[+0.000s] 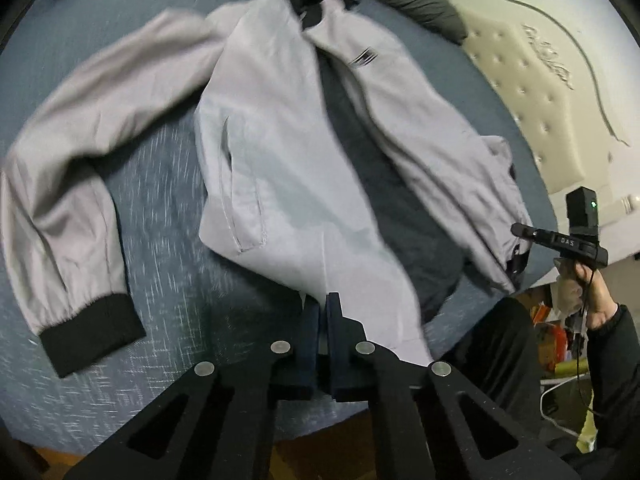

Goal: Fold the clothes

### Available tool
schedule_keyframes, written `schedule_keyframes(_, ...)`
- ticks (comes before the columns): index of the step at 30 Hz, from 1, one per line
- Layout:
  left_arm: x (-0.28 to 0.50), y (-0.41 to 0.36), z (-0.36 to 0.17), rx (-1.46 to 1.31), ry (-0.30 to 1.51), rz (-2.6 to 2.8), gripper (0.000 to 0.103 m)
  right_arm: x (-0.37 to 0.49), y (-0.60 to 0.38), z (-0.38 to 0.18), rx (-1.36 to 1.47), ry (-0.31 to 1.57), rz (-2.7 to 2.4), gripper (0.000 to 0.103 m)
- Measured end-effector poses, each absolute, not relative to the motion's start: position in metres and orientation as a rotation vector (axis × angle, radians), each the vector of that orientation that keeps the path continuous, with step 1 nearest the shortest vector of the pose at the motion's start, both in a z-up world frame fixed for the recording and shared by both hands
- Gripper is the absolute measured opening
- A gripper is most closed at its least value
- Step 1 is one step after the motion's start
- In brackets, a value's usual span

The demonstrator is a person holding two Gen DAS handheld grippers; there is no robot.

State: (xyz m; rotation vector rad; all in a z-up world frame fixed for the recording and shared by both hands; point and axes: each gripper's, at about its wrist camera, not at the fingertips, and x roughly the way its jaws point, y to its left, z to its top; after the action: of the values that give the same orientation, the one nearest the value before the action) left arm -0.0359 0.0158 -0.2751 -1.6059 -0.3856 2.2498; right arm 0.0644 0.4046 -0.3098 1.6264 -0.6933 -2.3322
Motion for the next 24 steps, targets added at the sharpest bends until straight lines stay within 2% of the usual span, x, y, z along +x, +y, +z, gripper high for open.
schedule_keyframes(7,-0.024,0.013,-0.204,-1.469,-0.33,2.336,0.003,0.084,0.406,-0.256,1.505,-0.822,-2.286,0.005)
schedule_keyframes(10,-0.023,0.012,-0.193,-1.483,-0.267,2.372,0.003,0.087,0.406,-0.243,1.471,-0.831,-2.297,0.005)
schedule_keyframes(17,-0.032,0.009,-0.271,-1.693,-0.314,2.316,0.003,0.079,0.416,-0.299,1.758,-0.65,-2.45,0.009)
schedule_keyframes(20,-0.032,0.004,-0.291,-1.748,-0.341,2.293,0.004,0.079,0.423,-0.313,1.817,-0.632,-2.514,0.019)
schedule_keyframes(22,-0.032,-0.001,-0.291,-1.751,-0.357,2.301,0.008,0.078,0.426,-0.307,1.8,-0.612,-2.562,0.024)
schedule_keyframes(24,-0.036,-0.007,-0.28,-1.737,-0.349,2.344,0.03,0.076,0.428,-0.299,1.777,-0.578,-2.614,0.027)
